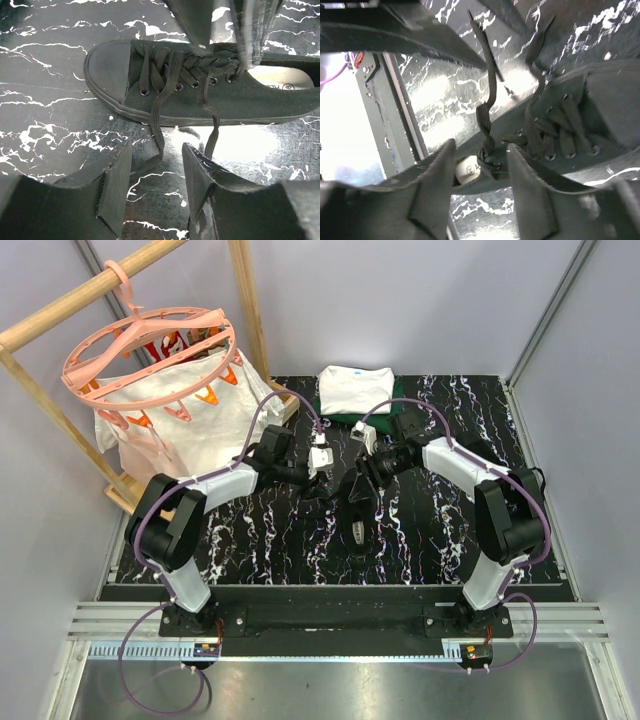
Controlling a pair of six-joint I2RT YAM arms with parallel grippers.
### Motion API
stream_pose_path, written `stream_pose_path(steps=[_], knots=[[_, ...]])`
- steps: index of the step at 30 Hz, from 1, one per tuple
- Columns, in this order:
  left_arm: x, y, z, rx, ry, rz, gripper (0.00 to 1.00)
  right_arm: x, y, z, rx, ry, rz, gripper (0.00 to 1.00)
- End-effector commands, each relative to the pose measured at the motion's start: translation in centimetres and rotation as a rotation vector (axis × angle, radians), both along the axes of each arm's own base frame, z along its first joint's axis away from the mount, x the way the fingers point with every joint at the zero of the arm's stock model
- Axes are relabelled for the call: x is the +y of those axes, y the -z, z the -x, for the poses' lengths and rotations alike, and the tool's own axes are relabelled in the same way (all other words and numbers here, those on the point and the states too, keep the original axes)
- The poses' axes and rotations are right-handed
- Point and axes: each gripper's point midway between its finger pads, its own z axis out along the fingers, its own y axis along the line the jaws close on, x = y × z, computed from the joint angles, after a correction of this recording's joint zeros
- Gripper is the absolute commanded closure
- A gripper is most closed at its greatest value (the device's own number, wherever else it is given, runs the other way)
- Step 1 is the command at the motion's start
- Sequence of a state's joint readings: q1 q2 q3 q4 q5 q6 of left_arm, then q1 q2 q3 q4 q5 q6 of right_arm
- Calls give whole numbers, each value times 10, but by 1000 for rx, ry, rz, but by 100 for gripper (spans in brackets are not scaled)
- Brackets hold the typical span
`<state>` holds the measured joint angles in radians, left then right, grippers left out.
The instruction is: Tie the shoes
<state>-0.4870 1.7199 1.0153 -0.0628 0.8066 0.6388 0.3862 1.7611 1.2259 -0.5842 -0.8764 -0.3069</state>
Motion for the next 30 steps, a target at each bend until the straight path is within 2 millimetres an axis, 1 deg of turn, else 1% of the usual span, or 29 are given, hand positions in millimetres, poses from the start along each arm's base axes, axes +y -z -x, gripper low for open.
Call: stream_pose_path(steps=[1, 6, 8, 15, 19, 20, 21, 22, 26, 28, 30], knots=[[-3, -15, -8, -46, 14, 32, 52, 14, -23, -19, -93, -23, -45, 43], [0, -11, -11, -42, -6, 19, 52, 20, -23, -24, -91, -39, -52, 46], [0, -9, -13, -37, -10, 12, 52, 22, -19, -22, -83, -53, -43, 46], [0, -3, -19, -16, -26, -13, 50, 22, -9, -15, -69, -85, -18, 54], [1, 1, -24, -5, -41, -34, 49, 21, -4, -14, -67, -84, -1, 74], [1, 4, -25, 5, -42, -41, 49, 20, -5, -15, -73, -81, 1, 91], [0, 5, -26, 2, -38, -46, 49, 20, -6, -14, -73, -81, 2, 97], [-2, 3, -28, 5, -38, -49, 49, 19, -6, -14, -77, -79, 4, 100], [-6, 9, -28, 28, -14, -75, 49, 16, -11, -8, -88, -78, 3, 100], [-8, 12, -24, 40, 1, -91, 49, 14, -9, -3, -79, -78, 7, 100], [-10, 12, -26, 58, -4, -93, 49, 12, -7, 1, -70, -76, 11, 100]])
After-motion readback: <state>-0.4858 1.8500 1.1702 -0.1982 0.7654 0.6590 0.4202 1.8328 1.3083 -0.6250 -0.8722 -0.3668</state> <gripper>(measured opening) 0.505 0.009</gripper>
